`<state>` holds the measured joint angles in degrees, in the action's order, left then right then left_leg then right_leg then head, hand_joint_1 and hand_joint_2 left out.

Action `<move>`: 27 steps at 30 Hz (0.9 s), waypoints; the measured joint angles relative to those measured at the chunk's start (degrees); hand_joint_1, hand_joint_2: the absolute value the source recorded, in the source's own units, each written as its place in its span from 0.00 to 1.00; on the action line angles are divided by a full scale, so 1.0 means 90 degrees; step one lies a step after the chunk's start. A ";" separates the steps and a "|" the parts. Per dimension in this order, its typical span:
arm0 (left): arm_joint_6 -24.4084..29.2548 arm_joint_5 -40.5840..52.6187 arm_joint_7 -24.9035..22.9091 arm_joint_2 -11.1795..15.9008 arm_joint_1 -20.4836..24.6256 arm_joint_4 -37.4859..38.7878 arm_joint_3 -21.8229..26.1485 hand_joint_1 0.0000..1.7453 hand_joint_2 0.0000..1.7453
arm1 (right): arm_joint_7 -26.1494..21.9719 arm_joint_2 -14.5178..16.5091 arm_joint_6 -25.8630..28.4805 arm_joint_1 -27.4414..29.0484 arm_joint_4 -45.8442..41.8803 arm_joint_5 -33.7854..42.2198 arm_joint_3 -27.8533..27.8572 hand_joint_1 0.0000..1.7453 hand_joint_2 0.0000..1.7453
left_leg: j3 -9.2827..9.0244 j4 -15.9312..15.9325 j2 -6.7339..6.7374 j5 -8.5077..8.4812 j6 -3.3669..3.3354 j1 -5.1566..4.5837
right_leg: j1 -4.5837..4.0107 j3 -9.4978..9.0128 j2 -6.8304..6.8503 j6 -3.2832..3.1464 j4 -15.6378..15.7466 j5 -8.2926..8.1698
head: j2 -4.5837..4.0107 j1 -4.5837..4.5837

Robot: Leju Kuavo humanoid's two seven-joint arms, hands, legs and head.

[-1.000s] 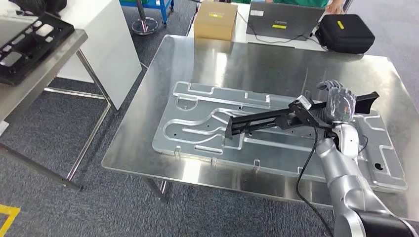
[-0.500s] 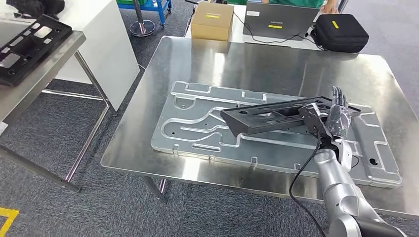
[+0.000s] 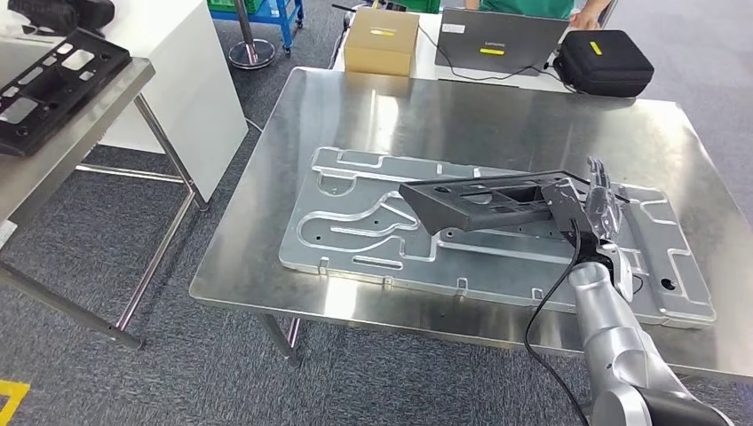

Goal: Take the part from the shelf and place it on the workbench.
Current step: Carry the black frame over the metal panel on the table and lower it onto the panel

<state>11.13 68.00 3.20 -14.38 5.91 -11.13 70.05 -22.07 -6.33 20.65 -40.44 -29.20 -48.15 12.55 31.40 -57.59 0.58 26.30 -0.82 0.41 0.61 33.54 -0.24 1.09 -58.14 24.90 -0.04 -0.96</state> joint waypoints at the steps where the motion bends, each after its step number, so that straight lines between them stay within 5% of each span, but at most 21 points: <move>1: 0.0007 -0.0006 0.0003 -0.0008 0.0005 0.0001 0.0000 0.00 0.00 | 0.0091 -0.0001 -0.0024 -0.0024 -0.0009 -0.0117 -0.0058 0.00 0.00 | -0.0005 0.0004 0.0005 0.0010 0.0040 0.0001 | -0.0020 -0.0010 0.0003 -0.0027 0.0019 0.0004 | 0.0000 0.0000; 4: 0.0020 -0.0003 0.0012 -0.0020 0.0007 0.0001 0.0002 0.00 0.00 | 0.0441 -0.0005 0.0034 -0.0074 -0.0018 -0.0639 -0.0306 0.00 0.00 | 0.0024 -0.0165 -0.0009 0.0138 0.0143 0.0016 | 0.0022 -0.0055 0.0018 -0.0131 0.0118 -0.0070 | 0.0000 -0.0009; 7: 0.0021 0.0013 0.0021 -0.0021 0.0002 0.0001 0.0011 0.00 0.00 | 0.0894 -0.0031 0.0135 -0.0129 -0.0016 -0.1316 -0.0636 0.00 0.00 | 0.0520 -0.1213 -0.0030 0.0779 0.0226 0.0043 | 0.0048 -0.0008 0.0058 -0.0179 0.0154 -0.0130 | 0.0000 -0.0036; 9: 0.0021 0.0021 0.0023 -0.0019 -0.0016 0.0001 0.0021 0.00 0.00 | 0.1112 -0.0092 0.0138 -0.0164 -0.0010 -0.1650 -0.0836 0.00 0.00 | 0.0784 -0.1777 -0.0028 0.0976 0.0275 0.0072 | 0.0064 0.0055 0.0084 -0.0157 0.0141 -0.0158 | 0.0000 -0.0035; 11: 0.0019 0.0030 0.0027 -0.0016 -0.0032 0.0001 0.0027 0.00 0.00 | 0.1203 -0.0155 0.0100 -0.0211 -0.0002 -0.1802 -0.0983 0.00 0.00 | 0.0584 -0.1417 -0.0024 0.0684 0.0317 0.0110 | 0.0103 0.0094 0.0101 -0.0109 0.0112 -0.0173 | 0.0000 -0.0035; 13: 0.0004 0.0047 0.0046 -0.0014 -0.0035 0.0001 0.0029 0.00 0.00 | 0.1278 -0.0248 -0.0069 -0.0320 0.0014 -0.2026 -0.1126 0.00 0.00 | 0.0150 -0.0558 -0.0022 0.0291 0.0334 0.0145 | 0.0132 0.0135 0.0107 -0.0026 0.0041 -0.0162 | -0.0001 -0.0037; 15: -0.0020 0.0063 0.0074 -0.0011 -0.0044 0.0002 0.0029 0.00 0.00 | 0.1362 -0.0419 -0.0491 -0.0592 0.0086 -0.2353 -0.1327 0.00 0.00 | -0.0028 -0.0125 -0.0042 0.0154 0.0257 0.0129 | 0.0137 0.0194 0.0098 0.0078 -0.0025 -0.0165 | -0.0001 -0.0025; 19: -0.0037 0.0067 0.0116 -0.0012 -0.0048 0.0003 0.0029 0.00 0.00 | 0.1418 -0.0901 -0.1765 -0.1541 0.0413 -0.2868 -0.1840 0.00 0.00 | 0.0013 -0.0069 -0.0058 0.0068 -0.0003 0.0067 | 0.0201 0.0284 0.0076 0.0249 -0.0111 -0.0123 | -0.0001 -0.0004; 22: -0.0044 0.0067 0.0120 -0.0015 -0.0051 0.0003 0.0029 0.00 0.00 | 0.1455 -0.1152 -0.2192 -0.2024 0.0627 -0.3015 -0.2090 0.00 0.00 | 0.0035 -0.0037 -0.0097 0.0009 -0.0105 0.0057 | 0.0175 0.0749 0.0057 0.0258 -0.1092 0.0410 | 0.0000 0.0010; 24: -0.0071 0.0067 0.0122 -0.0015 -0.0055 0.0004 0.0029 0.00 0.00 | 0.1481 -0.1290 -0.2453 -0.2270 0.0752 -0.3174 -0.2259 0.00 0.00 | 0.0041 -0.0049 -0.0123 0.0017 -0.0130 0.0024 | 0.0145 0.1090 0.0045 0.0244 -0.1742 0.0584 | 0.0000 0.0010; 25: -0.0095 0.0072 0.0124 -0.0016 -0.0055 0.0005 0.0029 0.00 0.00 | 0.1468 -0.1373 -0.2566 -0.2400 0.0799 -0.3262 -0.2359 0.00 0.00 | 0.0037 -0.0058 -0.0139 0.0030 -0.0141 0.0007 | 0.0136 0.1134 0.0044 0.0226 -0.1777 0.0505 | 0.0000 0.0010; 27: -0.0149 0.0089 0.0127 -0.0020 -0.0055 0.0008 0.0029 0.00 0.00 | 0.1347 -0.1608 -0.2674 -0.2715 0.0845 -0.3379 -0.2562 0.00 0.00 | 0.0019 -0.0084 -0.0180 0.0074 -0.0146 -0.0024 | 0.0117 0.0900 0.0044 0.0168 -0.1155 0.0054 | 0.0000 0.0010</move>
<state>9.79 68.80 4.34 -14.56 5.41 -11.06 70.31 -9.95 -20.80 -3.42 -64.88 -21.59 -78.57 -10.50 31.57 -58.35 -1.04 26.97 -2.13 0.19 1.67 41.64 0.15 2.60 -68.54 25.39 -0.04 -0.87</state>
